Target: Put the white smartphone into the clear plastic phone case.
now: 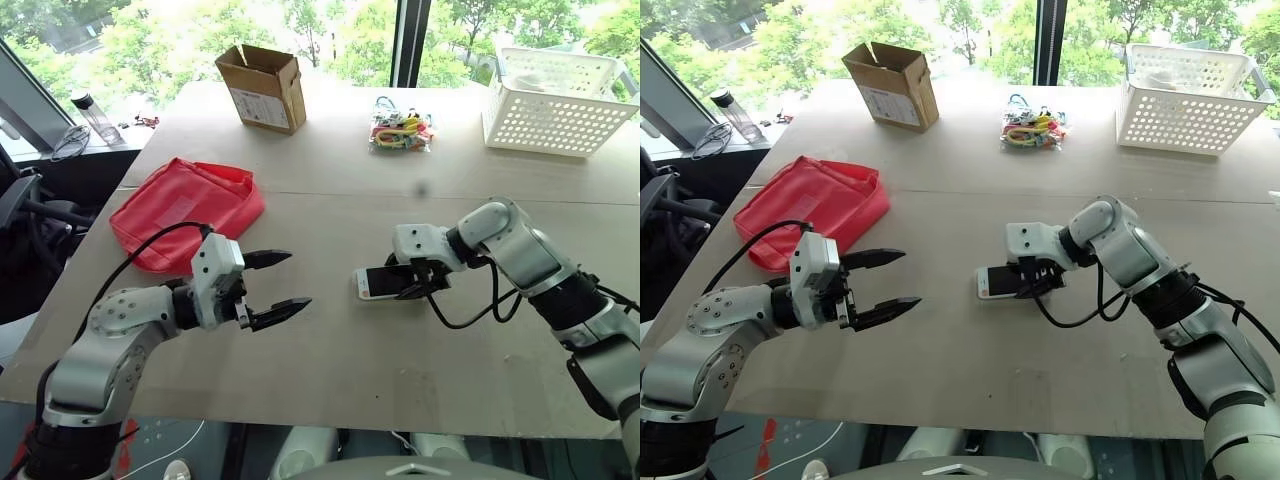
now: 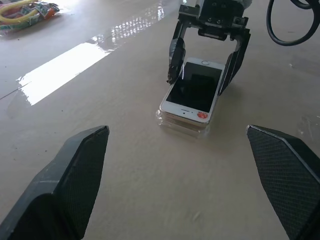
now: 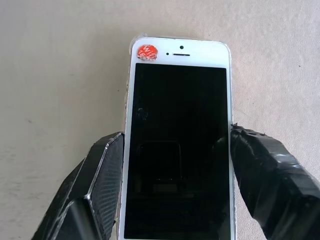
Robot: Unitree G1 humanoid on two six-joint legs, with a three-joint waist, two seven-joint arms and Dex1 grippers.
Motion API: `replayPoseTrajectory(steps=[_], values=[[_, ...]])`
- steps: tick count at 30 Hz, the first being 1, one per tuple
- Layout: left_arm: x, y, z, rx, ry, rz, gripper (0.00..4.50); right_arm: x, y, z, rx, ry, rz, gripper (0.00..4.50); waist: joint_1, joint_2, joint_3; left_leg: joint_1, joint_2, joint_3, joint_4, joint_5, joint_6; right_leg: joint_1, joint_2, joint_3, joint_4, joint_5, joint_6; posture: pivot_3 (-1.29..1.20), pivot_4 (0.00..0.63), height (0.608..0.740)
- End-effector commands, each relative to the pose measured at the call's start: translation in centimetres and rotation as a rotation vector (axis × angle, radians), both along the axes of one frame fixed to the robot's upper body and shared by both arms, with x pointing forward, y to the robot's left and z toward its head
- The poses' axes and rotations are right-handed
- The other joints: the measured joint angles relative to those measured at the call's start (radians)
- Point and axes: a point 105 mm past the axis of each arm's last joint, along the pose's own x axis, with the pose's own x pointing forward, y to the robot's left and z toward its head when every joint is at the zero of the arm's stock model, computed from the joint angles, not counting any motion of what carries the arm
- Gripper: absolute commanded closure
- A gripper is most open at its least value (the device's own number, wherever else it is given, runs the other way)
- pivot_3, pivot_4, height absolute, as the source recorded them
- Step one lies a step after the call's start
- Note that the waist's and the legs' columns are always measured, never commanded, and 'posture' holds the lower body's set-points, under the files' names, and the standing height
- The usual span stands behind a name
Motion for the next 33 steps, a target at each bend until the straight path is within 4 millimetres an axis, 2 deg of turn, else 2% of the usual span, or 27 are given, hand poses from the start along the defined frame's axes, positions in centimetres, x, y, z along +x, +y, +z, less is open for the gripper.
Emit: replayPoseTrajectory(steps=[1,12,14,16,22,25,32,33], values=[[-0.2,-0.1,0.9,0.011,-0.045,-0.018,0.00,-0.4,0.1,0.1,-0.007,0.000,-0.002,1.70,0.000,0.000,0.000,0.000,0.000,0.000,0.000,0.000,0.000,0.000,0.000,0.000,0.000,0.000,0.000,0.00,0.150,0.740],[0.0,-0.2,0.6,0.009,-0.047,-0.023,0.00,-0.8,0.2,-0.2,-0.009,0.003,-0.008,1.70,0.000,0.000,0.000,0.000,0.000,0.000,0.000,0.000,0.000,0.000,0.000,0.000,0.000,0.000,0.000,0.00,0.150,0.740],[0.0,-0.2,0.6,0.009,-0.046,-0.023,0.00,-0.7,0.2,-0.1,-0.007,-0.013,-0.004,0.67,0.000,0.000,0.000,0.000,0.000,0.000,0.000,0.000,0.000,0.000,0.000,0.000,0.000,0.000,0.000,0.00,0.150,0.740],[0.0,-0.1,0.6,0.010,-0.045,-0.021,0.00,0.0,0.5,0.4,0.044,-0.061,-0.036,0.04,0.000,0.000,0.000,0.000,0.000,0.000,0.000,0.000,0.000,0.000,0.000,0.000,0.000,0.000,0.000,0.00,0.150,0.740],[-0.3,0.2,0.3,0.008,-0.035,-0.003,0.00,-0.4,-0.8,1.5,0.079,-0.047,-0.048,0.04,0.001,0.000,0.000,0.000,0.000,0.000,0.000,0.000,0.000,0.000,0.000,0.000,0.000,0.000,0.000,0.00,0.150,0.740],[-0.4,0.2,0.2,0.006,-0.034,0.006,0.00,-1.0,-0.9,2.7,0.150,0.009,-0.069,0.87,-0.001,0.000,0.000,0.000,0.000,0.000,0.000,0.000,0.000,0.000,0.000,0.000,0.000,0.000,0.000,0.00,0.150,0.740],[-0.4,0.3,-0.1,0.003,-0.031,0.013,0.00,-1.6,0.0,4.2,0.294,0.115,-0.089,4.31,0.000,0.000,0.000,0.000,0.000,0.000,0.000,0.000,0.000,0.000,0.000,0.000,0.000,0.000,0.000,0.00,0.150,0.740],[-0.4,0.3,-0.1,0.003,-0.031,0.013,0.00,-1.6,0.2,4.2,0.302,0.123,-0.090,4.42,0.000,0.000,0.000,0.000,0.000,0.000,0.000,0.000,0.000,0.000,0.000,0.000,0.000,0.000,0.000,0.00,0.150,0.740]])
